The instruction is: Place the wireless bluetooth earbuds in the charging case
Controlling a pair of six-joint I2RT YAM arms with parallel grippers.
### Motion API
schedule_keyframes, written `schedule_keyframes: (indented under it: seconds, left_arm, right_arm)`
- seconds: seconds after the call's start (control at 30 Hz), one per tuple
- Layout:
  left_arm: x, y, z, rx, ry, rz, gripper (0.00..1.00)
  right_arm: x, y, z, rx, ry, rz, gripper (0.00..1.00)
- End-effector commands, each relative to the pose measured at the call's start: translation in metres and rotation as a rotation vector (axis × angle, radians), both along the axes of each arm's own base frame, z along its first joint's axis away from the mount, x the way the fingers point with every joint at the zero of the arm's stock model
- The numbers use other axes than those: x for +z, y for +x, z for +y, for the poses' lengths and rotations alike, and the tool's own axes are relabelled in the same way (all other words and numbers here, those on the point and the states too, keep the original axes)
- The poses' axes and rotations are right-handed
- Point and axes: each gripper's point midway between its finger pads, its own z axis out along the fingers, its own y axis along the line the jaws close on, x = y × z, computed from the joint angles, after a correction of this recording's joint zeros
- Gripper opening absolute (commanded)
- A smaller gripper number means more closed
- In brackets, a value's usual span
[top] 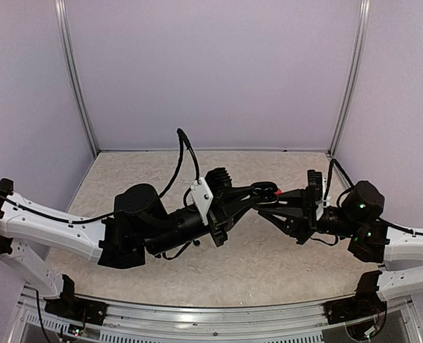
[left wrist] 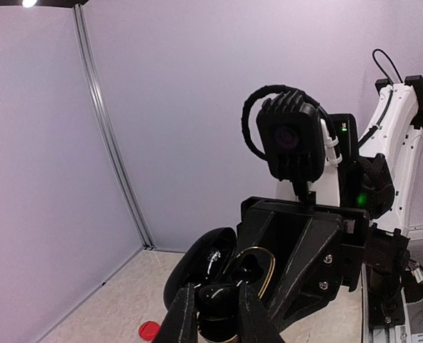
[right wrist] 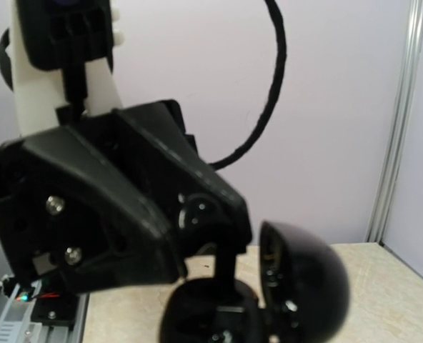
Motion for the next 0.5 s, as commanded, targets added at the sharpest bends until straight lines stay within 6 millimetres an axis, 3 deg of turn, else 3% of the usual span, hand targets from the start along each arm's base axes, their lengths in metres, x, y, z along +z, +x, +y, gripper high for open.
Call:
schedule_keyframes:
  seconds: [0.0,0.47]
  left_arm:
    - [-0.0349,0.0220,-0.0001,0.079,0.071,0.090,0.10]
    - [-0.0391,0.0309,-0.0040,0.105,0.092,0.135,0.15]
  right_arm:
    - [0.0506,-0.0270,-0.0166,0.050,0.161,-0.197,0.00]
    - [0.0490,-0.0255,-0.0171,0.043,0.169,-0.188,0.00]
